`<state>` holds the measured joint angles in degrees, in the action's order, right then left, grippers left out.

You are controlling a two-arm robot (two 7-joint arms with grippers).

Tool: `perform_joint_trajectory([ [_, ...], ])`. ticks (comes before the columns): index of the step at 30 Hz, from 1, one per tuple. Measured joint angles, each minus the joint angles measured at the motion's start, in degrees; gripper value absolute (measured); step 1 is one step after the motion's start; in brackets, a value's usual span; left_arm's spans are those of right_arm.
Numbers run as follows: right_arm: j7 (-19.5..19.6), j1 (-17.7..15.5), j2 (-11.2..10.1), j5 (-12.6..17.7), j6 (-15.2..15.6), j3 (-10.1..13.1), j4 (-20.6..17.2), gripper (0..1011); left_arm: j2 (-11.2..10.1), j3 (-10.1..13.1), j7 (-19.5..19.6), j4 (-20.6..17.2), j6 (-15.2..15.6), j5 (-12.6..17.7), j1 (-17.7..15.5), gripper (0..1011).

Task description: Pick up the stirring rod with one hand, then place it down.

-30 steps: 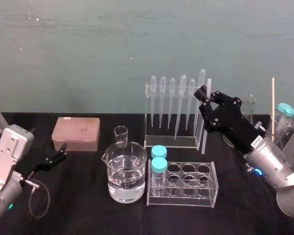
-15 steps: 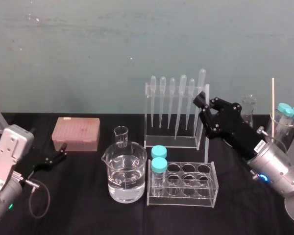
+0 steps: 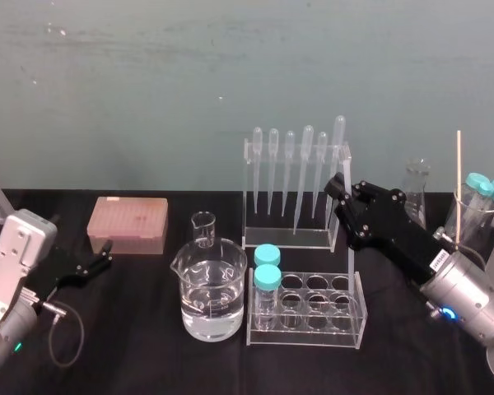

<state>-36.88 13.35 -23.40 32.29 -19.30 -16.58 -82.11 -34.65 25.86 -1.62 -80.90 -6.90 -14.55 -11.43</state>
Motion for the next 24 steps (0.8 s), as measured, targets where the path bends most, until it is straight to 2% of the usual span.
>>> perform_joint_trajectory([
  [12,-0.05,-0.21,-0.57,-0.30,0.60,-0.08,0.57,69,0.00,0.00,0.00,0.00,0.00,0.00,0.00,1000],
  [24,-2.85,2.86,0.19,0.25,0.15,-1.45,6.41,70,0.00,0.00,0.00,0.00,0.00,0.00,0.00,1000],
])
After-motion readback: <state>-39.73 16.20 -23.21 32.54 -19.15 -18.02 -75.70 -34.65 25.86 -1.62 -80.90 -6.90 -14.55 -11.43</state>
